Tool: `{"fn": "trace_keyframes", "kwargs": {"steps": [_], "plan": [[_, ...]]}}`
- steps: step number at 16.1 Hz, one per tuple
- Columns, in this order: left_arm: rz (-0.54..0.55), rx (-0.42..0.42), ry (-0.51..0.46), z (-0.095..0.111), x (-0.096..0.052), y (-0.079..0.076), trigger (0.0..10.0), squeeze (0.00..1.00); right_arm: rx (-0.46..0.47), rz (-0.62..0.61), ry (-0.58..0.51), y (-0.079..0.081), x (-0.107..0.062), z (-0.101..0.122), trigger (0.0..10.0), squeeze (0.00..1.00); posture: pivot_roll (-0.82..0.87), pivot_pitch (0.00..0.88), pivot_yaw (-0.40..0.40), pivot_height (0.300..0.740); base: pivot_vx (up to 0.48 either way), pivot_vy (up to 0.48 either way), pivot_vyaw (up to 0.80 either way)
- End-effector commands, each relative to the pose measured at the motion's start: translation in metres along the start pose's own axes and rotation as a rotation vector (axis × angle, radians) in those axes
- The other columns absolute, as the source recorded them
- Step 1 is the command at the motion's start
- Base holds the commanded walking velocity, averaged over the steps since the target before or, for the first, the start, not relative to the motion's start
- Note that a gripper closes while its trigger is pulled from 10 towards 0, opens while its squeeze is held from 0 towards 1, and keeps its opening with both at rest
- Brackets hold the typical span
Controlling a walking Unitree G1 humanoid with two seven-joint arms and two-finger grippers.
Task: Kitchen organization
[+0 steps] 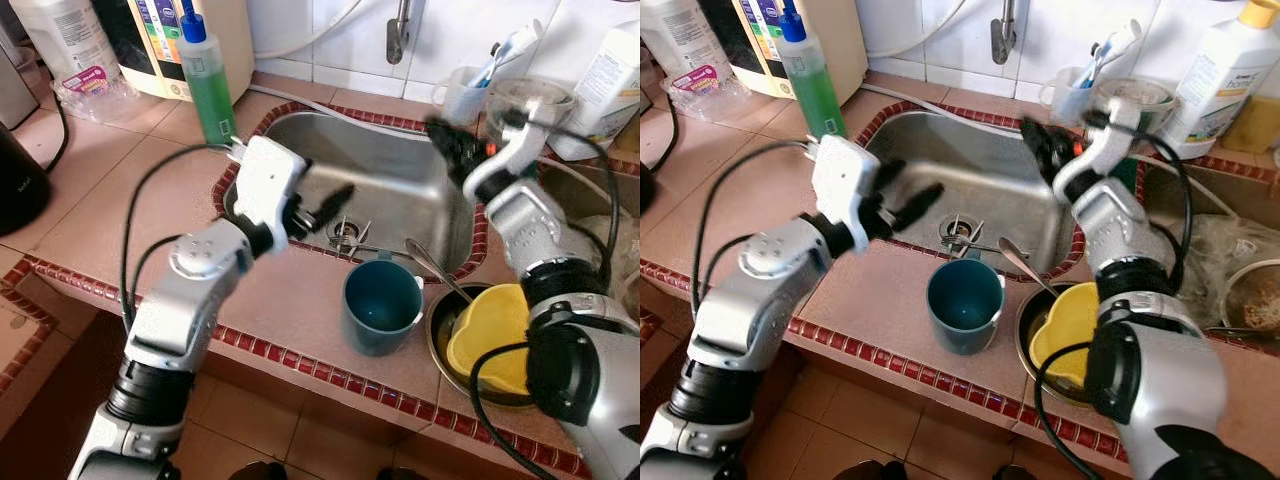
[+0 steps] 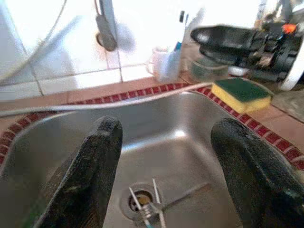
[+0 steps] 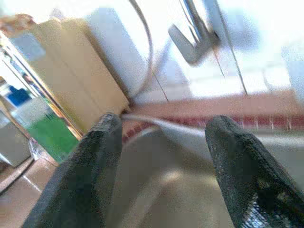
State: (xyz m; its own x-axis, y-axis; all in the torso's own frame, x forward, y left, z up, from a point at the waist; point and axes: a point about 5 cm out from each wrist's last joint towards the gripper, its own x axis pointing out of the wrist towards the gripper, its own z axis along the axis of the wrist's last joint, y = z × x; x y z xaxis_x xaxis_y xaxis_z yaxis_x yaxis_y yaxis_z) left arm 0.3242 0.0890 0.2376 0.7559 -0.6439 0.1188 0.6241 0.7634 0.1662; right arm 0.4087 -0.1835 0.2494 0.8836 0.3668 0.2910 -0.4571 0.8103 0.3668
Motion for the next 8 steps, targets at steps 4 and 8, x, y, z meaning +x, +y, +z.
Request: {"fn": "trace_keyframes", "kwargs": {"steps": [4,8], "plan": [[0.082,0.013,-0.035,0.005,-0.002,0.014,10.0,0.00,-0.175,0.092,-0.123,0.024,-0.002,0.009,10.0,1.00,-0.11,0.093,0.000,0.740,0.000,0.000,0.00],[0.235,0.095,-0.064,0.000,-0.010,0.027,10.0,0.00,-0.249,0.009,-0.209,0.031,-0.016,0.010,10.0,1.00,-0.11,0.063,0.000,0.740,0.000,0.000,0.00]]}}
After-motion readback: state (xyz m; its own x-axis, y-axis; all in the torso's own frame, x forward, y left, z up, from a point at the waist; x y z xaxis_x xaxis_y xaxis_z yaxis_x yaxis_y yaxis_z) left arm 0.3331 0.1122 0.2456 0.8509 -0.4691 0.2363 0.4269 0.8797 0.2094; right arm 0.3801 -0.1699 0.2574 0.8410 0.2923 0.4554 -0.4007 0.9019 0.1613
